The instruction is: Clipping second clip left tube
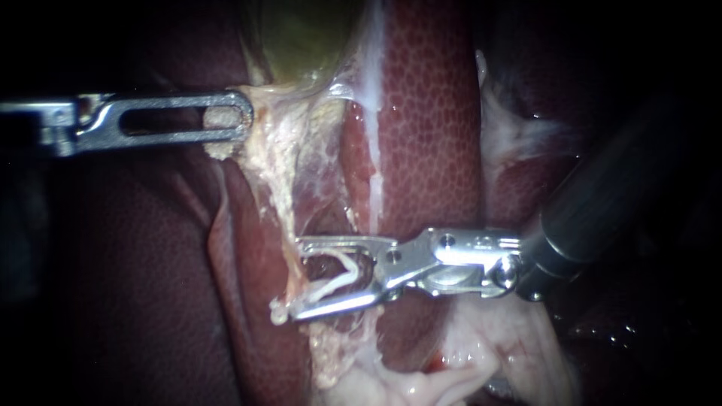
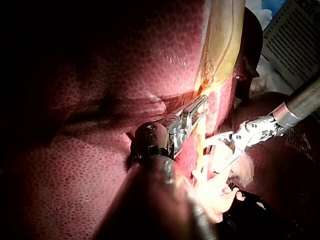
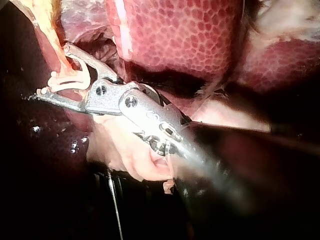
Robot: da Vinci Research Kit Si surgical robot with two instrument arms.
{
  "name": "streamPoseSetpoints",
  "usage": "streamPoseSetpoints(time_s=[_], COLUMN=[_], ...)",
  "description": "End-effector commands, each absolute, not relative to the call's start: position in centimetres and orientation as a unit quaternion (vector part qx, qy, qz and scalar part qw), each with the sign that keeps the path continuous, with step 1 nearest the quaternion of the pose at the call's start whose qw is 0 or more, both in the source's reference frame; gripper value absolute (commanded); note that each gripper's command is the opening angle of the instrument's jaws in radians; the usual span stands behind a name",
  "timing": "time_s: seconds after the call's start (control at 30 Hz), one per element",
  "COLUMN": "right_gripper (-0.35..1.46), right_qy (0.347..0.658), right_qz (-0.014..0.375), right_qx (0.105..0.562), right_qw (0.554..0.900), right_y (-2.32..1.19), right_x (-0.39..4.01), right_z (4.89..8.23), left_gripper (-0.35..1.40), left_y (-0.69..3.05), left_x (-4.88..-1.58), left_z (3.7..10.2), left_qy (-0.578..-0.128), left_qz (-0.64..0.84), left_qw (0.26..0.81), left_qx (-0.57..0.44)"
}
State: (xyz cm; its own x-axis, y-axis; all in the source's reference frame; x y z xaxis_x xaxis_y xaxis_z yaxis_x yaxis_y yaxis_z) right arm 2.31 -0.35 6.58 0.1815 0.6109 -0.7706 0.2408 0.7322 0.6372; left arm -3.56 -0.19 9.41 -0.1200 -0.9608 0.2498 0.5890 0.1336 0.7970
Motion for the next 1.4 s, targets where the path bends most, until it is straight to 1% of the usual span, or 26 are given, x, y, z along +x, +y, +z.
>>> streamPoseSetpoints(time_s=[0.03, 0.23, 0.5, 0.77, 1.0, 1.17, 1.4], right_gripper=[0.60, 0.60, 0.60, 0.59, 0.53, 0.44, 0.13], right_qy=[0.623, 0.610, 0.604, 0.603, 0.602, 0.601, 0.596], right_qz=[0.134, 0.126, 0.120, 0.121, 0.123, 0.125, 0.132], right_qx=[0.346, 0.360, 0.386, 0.387, 0.389, 0.391, 0.399], right_qw=[0.689, 0.694, 0.687, 0.687, 0.687, 0.686, 0.684], right_y=[-0.36, -0.45, -0.58, -0.60, -0.57, -0.56, -0.53], right_x=[2.33, 2.41, 2.55, 2.61, 2.60, 2.59, 2.55], right_z=[6.58, 6.61, 6.67, 6.69, 6.70, 6.73, 6.77], left_gripper=[-0.35, -0.35, -0.35, -0.35, -0.35, -0.35, -0.35], left_y=[-0.19, -0.19, -0.20, -0.20, -0.21, -0.21, -0.21], left_x=[-3.56, -3.57, -3.60, -3.61, -3.62, -3.62, -3.62], left_z=[9.42, 9.42, 9.42, 9.42, 9.42, 9.42, 9.42], left_qy=[-0.419, -0.419, -0.419, -0.419, -0.419, -0.419, -0.419], left_qz=[-0.620, -0.620, -0.621, -0.621, -0.622, -0.622, -0.622], left_qw=[0.625, 0.625, 0.625, 0.625, 0.625, 0.625, 0.625], left_qx=[0.222, 0.221, 0.219, 0.218, 0.218, 0.218, 0.218])
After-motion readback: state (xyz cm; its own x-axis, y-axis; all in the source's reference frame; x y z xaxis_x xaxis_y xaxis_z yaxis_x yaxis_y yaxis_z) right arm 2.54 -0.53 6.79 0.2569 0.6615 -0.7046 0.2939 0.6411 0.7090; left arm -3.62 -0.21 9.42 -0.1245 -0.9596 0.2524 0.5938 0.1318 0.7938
